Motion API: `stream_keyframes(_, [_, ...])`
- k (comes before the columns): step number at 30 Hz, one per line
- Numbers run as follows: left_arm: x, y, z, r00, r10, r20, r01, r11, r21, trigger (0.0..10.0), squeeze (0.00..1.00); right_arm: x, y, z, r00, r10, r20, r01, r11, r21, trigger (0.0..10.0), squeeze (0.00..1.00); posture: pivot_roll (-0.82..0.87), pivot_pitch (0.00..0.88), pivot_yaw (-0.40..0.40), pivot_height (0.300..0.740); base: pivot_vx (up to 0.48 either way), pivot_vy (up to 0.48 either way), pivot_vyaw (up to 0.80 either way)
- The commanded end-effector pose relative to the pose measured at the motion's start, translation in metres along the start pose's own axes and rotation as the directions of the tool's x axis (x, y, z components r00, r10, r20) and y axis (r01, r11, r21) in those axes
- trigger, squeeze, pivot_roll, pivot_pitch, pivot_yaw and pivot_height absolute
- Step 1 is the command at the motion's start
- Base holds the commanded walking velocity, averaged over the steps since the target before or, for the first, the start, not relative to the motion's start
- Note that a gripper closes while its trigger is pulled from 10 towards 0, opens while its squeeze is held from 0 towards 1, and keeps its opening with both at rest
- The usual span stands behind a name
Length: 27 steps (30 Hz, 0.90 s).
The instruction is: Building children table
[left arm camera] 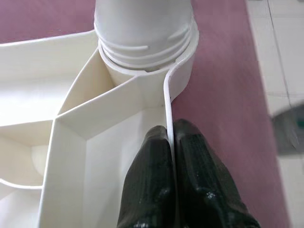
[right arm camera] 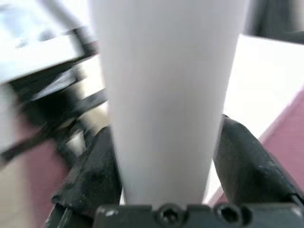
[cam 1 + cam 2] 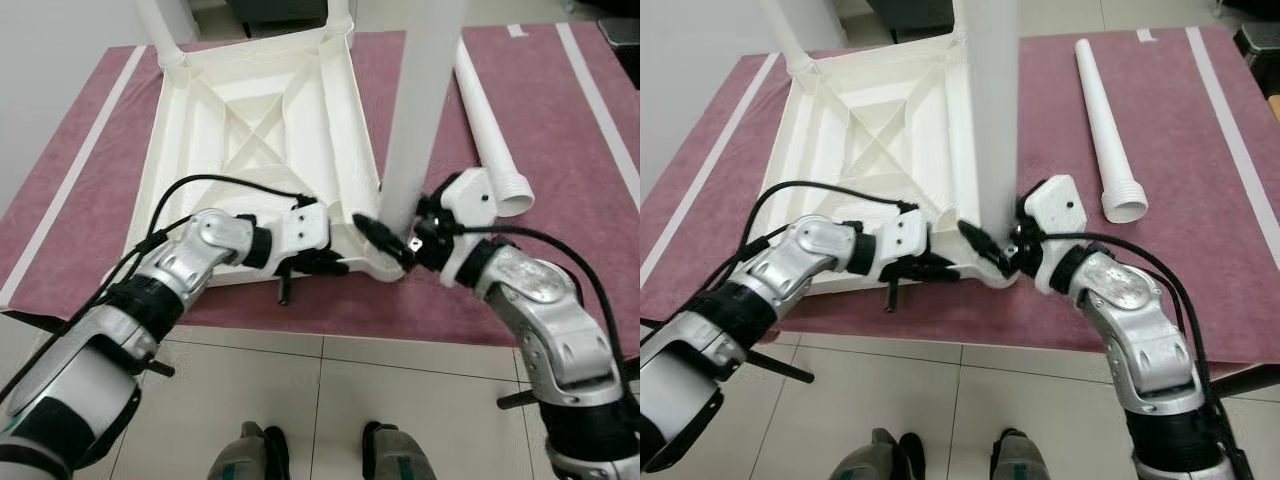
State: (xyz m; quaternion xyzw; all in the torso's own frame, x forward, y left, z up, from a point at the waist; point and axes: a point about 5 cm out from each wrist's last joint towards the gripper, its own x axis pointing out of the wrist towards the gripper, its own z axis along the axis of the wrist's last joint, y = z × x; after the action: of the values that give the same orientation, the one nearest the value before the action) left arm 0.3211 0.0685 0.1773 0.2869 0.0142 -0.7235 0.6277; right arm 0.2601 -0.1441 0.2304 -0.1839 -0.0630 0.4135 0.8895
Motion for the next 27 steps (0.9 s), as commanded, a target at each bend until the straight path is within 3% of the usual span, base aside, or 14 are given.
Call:
stream_keyframes(1, [-0.012, -0.020, 0.009, 0.923, -0.385, -0.013, 0.385, 0.919, 0.090, 0.0, 0.00, -0.003, 0.008, 0.000, 0.995, 0.099, -0.009, -0.099, 0.995, -0.016, 10.0, 0.00, -0.10, 0.178, 0.161, 0.740, 0.000, 0.000, 0.00])
stream_keyframes(6, [-0.024, -0.031, 0.008, 0.903, -0.424, -0.066, 0.428, 0.897, 0.107, 0.0, 0.00, -0.003, 0.031, -0.008, 0.952, 0.302, -0.042, -0.303, 0.953, -0.014, 10.0, 0.00, -0.10, 0.178, 0.161, 0.740, 0.000, 0.000, 0.00])
stream_keyframes(9, [-0.030, -0.036, 0.008, 0.894, -0.440, -0.089, 0.448, 0.888, 0.108, 0.0, 0.00, 0.004, 0.038, -0.008, 0.936, 0.350, -0.026, -0.350, 0.937, -0.013, 10.0, 0.00, -0.10, 0.176, 0.161, 0.740, 0.000, 0.000, 0.00])
stream_keyframes(23, [-0.030, -0.042, 0.007, 0.890, -0.451, -0.072, 0.456, 0.885, 0.093, 0.0, 0.00, 0.019, 0.046, -0.005, 0.925, 0.378, 0.043, -0.378, 0.926, -0.008, 10.0, 0.00, -0.09, 0.169, 0.153, 0.740, 0.000, 0.000, 0.00])
stream_keyframes(24, [-0.029, -0.043, 0.007, 0.889, -0.452, -0.068, 0.457, 0.885, 0.091, 0.0, 0.00, 0.019, 0.048, -0.005, 0.922, 0.385, 0.047, -0.385, 0.923, -0.005, 4.1, 0.00, -0.09, 0.168, 0.153, 0.740, 0.000, 0.000, 0.00])
stream_keyframes(25, [-0.028, -0.042, 0.007, 0.890, -0.451, -0.065, 0.456, 0.886, 0.090, 0.0, 0.00, 0.018, 0.050, -0.007, 0.920, 0.390, 0.046, -0.390, 0.921, 0.005, 0.0, 0.00, -0.10, 0.169, 0.154, 0.740, 0.000, 0.000, 0.00])
stream_keyframes(27, [-0.027, -0.042, 0.007, 0.891, -0.449, -0.062, 0.453, 0.887, 0.089, 0.0, 0.00, 0.017, 0.051, -0.009, 0.920, 0.390, 0.042, -0.391, 0.920, 0.013, 0.0, 0.00, -0.10, 0.168, 0.156, 0.740, 0.000, 0.000, 0.00])
